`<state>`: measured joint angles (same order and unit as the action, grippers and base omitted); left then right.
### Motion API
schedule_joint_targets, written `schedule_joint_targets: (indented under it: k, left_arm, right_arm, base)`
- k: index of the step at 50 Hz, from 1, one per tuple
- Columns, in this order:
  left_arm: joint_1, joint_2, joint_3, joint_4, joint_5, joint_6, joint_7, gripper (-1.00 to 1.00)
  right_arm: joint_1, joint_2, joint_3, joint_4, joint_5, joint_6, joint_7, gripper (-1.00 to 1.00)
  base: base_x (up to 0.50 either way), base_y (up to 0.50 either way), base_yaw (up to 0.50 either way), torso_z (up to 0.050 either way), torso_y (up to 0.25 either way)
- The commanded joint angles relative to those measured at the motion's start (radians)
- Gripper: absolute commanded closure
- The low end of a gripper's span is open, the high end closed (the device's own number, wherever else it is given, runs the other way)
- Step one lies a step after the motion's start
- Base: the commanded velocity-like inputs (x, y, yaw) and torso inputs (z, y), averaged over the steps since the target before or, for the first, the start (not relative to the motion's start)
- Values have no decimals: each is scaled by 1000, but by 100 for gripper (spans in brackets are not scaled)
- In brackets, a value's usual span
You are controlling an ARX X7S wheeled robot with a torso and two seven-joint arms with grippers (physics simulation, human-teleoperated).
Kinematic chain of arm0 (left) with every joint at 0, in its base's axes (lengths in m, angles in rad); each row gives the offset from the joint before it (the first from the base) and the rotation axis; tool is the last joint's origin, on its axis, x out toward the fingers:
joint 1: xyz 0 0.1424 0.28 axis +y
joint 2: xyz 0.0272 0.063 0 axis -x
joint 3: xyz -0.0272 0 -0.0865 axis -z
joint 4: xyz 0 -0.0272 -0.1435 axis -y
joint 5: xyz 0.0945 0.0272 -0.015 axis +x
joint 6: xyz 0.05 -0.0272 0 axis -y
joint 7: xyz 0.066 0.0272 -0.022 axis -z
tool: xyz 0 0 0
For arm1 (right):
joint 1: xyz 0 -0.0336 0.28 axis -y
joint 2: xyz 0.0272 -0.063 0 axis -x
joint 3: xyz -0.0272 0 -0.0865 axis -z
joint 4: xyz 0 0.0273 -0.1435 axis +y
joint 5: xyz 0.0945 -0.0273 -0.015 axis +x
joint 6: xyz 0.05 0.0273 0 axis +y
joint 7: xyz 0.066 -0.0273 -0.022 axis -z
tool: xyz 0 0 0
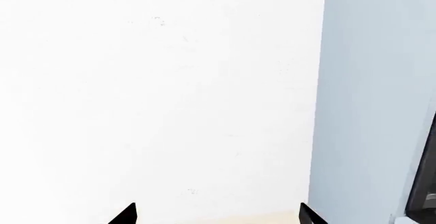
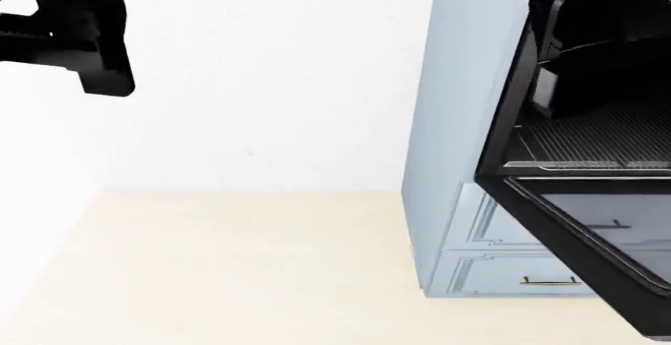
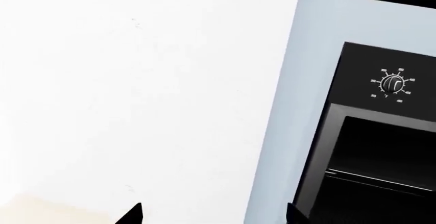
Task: Fully slide the bottom oven rack out.
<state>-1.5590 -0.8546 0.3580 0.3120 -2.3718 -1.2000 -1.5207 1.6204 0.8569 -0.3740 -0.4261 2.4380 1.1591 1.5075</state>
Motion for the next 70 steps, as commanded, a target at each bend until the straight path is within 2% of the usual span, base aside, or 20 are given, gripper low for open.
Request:
schedule_joint_targets:
  k: [1,9,26,42,70]
  left_arm:
    - [-160,-40,146,-17,-145,132,-29,-100]
    - [-188,-64,178,-7,-137,174,-5,-100]
    - [-216,-54,253,-7,-179,206,20,-100]
    - [-232,-72,270,-22,-158,207,54,-100]
    - [-262,-72,293,-15,-149,228,89,-100]
  right_arm:
    - [192,65,-162,49,127,-64,45,-100]
    - [267,102,-248,44,167,-99,29,-100]
    - [272,129,-273,22,139,-126,-17,-100]
    - [276,151,-290,4,131,-148,-36,-100]
    - [293,180,-313,-1,110,-145,-71,-100]
  base:
    - [-39,-500,0,0,0]
    - [-52,-500,0,0,0]
    - [-51,-500,0,0,0]
    - [-40,-500,0,0,0]
    - [-29,-500,0,50,0]
